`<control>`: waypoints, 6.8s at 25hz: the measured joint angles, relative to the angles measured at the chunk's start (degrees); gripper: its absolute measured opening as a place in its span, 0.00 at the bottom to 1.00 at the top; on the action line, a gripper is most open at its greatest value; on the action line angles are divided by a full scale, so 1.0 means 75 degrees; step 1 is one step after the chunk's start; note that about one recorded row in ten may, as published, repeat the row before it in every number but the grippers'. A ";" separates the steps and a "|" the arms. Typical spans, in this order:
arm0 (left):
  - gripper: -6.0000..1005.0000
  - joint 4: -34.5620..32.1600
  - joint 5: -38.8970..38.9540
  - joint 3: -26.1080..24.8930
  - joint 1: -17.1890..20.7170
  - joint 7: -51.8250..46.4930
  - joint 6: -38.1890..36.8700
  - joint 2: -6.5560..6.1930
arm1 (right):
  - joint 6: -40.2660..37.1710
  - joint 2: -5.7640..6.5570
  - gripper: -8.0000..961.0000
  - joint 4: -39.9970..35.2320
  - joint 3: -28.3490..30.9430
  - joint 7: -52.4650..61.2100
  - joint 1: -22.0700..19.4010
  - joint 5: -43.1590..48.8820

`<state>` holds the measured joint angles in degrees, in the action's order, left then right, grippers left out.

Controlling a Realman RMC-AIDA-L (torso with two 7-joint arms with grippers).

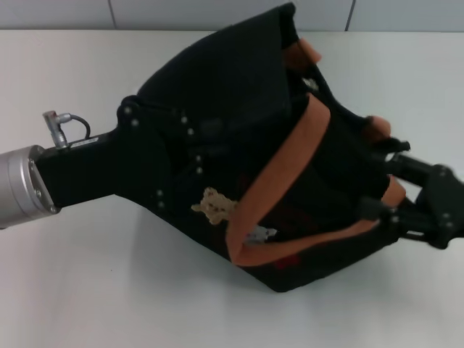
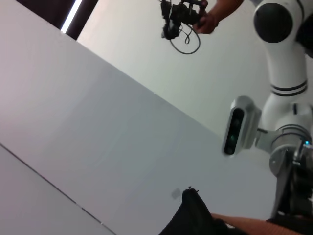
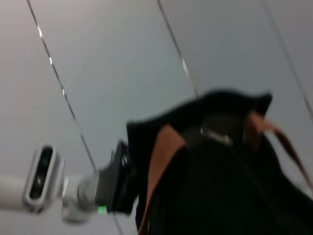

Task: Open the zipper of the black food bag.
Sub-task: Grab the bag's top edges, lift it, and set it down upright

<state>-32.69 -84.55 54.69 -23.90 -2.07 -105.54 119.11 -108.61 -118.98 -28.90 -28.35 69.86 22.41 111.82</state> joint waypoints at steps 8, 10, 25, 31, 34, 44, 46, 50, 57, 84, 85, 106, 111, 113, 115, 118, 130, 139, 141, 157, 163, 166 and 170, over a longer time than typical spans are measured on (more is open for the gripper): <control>0.09 -0.0026 0.0078 0.0102 -0.0025 0.0023 -0.0069 0.0007 | 0.1245 -0.0005 0.87 -0.0079 -0.1584 0.1412 0.0656 0.0648; 0.08 -0.0052 0.0253 0.0248 -0.0026 0.0023 -0.0090 0.0008 | 0.1511 -0.0011 0.87 -0.0087 -0.2034 0.1621 0.0803 0.0665; 0.01 -0.0205 0.1131 0.1282 -0.0055 0.0021 0.0065 0.0009 | 0.1933 -0.0090 0.68 0.0204 -0.2477 0.1074 0.1131 0.0074; 0.02 -0.0149 0.1842 0.1234 0.0403 0.0021 0.0064 0.0001 | 0.1899 -0.0053 0.68 0.0092 -0.2385 0.0797 0.0708 0.0035; 0.02 -0.0008 0.2525 0.1197 0.0821 -0.0033 -0.0002 -0.0050 | 0.1924 -0.0051 0.68 0.0038 -0.2373 0.0765 0.0641 -0.0003; 0.04 0.0049 0.2210 0.0746 0.1999 -0.1086 -0.0173 -0.0127 | 0.2008 -0.0049 0.68 0.0033 -0.2404 0.0680 0.0633 -0.0006; 0.05 0.0082 0.2201 0.0784 0.2043 -0.1087 0.0192 -0.0050 | 0.2041 -0.0049 0.68 0.0033 -0.2398 0.0680 0.0633 -0.0004; 0.06 0.0254 0.2248 0.0971 0.1912 -0.1109 0.0692 0.0001 | 0.2077 -0.0049 0.68 0.0033 -0.2432 0.0677 0.0633 0.0001; 0.28 0.0272 0.2195 0.1185 0.1651 -0.1321 0.1071 -0.0024 | 0.2145 -0.0049 0.68 0.0049 -0.2433 0.0594 0.0597 0.0021; 0.12 -0.3152 0.2485 0.3824 0.1703 -0.1215 0.3946 -0.0010 | 0.2261 -0.0068 0.68 0.0093 -0.2414 0.0377 0.0565 0.0001; 0.12 -0.3245 0.2485 0.3833 0.1707 -0.1217 0.3948 -0.0011 | 0.2274 -0.0070 0.68 0.0094 -0.2399 0.0376 0.0565 -0.0002; 0.11 -0.3551 0.2506 0.4009 0.1784 -0.0918 0.3874 -0.0016 | 0.0303 0.0202 0.85 -0.0264 0.0085 0.0418 -0.0508 0.0218; 0.11 -0.3561 0.2538 0.4026 0.1753 -0.0888 0.3848 -0.0004 | 0.0807 0.0064 0.85 -0.0278 0.0059 0.0440 -0.0281 0.0850; 0.11 -0.3562 0.2570 0.4034 0.1736 -0.0842 0.3779 0.0002 | 0.0933 0.0024 0.85 -0.0262 0.0055 0.0443 -0.0202 0.0997; 0.11 -0.3563 0.2599 0.4045 0.1724 -0.0824 0.3729 0.0002 | 0.1250 -0.0031 0.84 -0.0112 0.0006 0.0446 0.0068 0.1312; 0.11 -0.3582 0.2672 0.4079 0.1699 -0.0812 0.3592 0.0005 | 0.1703 -0.0046 0.84 0.0263 -0.0256 0.0449 0.0519 0.1442; 0.11 -0.3601 0.2742 0.4121 0.1685 -0.0708 0.3294 -0.0014 | 0.1286 -0.0013 0.84 0.0601 -0.0811 0.0409 0.0958 0.1202; 0.10 -0.3532 0.2708 0.4126 0.1683 -0.0643 0.3332 -0.0014 | 0.0190 0.0348 0.84 0.0022 -0.0012 0.0445 -0.0443 0.0376; 0.10 -0.3518 0.2709 0.4125 0.1669 -0.0604 0.3340 -0.0007 | 0.0089 0.0385 0.84 0.0009 0.0208 0.0409 -0.0573 0.0405; 0.10 -0.3504 0.2711 0.4135 0.1651 -0.0505 0.3314 -0.0002 | -0.0819 0.0583 0.84 0.0048 0.1433 0.0411 -0.0642 0.0385; 0.10 -0.3507 0.2706 0.4146 0.1630 -0.0497 0.3318 -0.0003 | -0.0642 0.0577 0.84 0.0036 0.1398 0.0439 -0.0608 0.0446; 0.10 -0.3510 0.2709 0.4156 0.1621 -0.0480 0.3337 -0.0003 | -0.0549 0.0556 0.84 0.0010 0.1303 0.0422 -0.0592 0.0585; 0.10 -0.3514 0.2710 0.4157 0.1635 -0.0473 0.3338 -0.0003 | -0.0724 0.0559 0.84 0.0003 0.1436 0.0398 -0.0654 0.0579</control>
<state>-59.05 -64.22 85.86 -11.63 -5.62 -80.50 119.09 -114.04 -114.79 -28.88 -17.58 72.85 17.50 116.16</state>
